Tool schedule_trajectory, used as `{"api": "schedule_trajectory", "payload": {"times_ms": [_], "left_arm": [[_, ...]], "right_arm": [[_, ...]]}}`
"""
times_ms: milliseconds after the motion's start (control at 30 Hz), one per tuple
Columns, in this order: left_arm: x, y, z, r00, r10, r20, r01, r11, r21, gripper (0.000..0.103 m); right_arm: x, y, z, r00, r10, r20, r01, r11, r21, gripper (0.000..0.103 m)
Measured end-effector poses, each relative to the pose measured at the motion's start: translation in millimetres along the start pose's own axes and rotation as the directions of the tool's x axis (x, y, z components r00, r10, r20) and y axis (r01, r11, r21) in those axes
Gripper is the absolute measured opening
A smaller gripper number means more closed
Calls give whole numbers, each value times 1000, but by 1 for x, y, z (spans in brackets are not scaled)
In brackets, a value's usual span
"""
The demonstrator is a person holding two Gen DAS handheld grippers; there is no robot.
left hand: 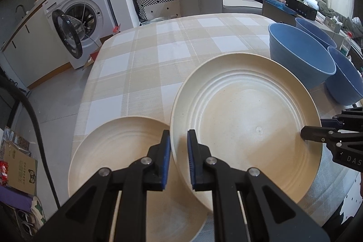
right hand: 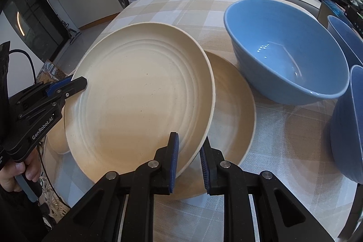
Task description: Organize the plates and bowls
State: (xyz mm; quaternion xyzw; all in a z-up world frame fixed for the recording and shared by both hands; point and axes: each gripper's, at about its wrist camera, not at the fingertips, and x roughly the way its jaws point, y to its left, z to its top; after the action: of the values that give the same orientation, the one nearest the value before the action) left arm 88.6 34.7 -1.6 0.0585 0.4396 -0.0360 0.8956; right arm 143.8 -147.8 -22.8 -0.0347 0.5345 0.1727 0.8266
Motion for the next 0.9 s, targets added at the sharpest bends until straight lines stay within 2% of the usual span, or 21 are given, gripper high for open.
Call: {"api": "schedule_trajectory", "payload": {"times_ms": [567, 900], "left_arm": [[21, -24, 16, 999, -20, -25, 22, 997, 70, 12], [30, -31, 18, 999, -8, -35, 12, 995, 101, 13]], "right_arm": [[-7, -14, -11, 999, -47, -10, 47, 999, 16, 19], [-5, -15, -7, 998, -55, -13, 55, 998, 9, 20]]}}
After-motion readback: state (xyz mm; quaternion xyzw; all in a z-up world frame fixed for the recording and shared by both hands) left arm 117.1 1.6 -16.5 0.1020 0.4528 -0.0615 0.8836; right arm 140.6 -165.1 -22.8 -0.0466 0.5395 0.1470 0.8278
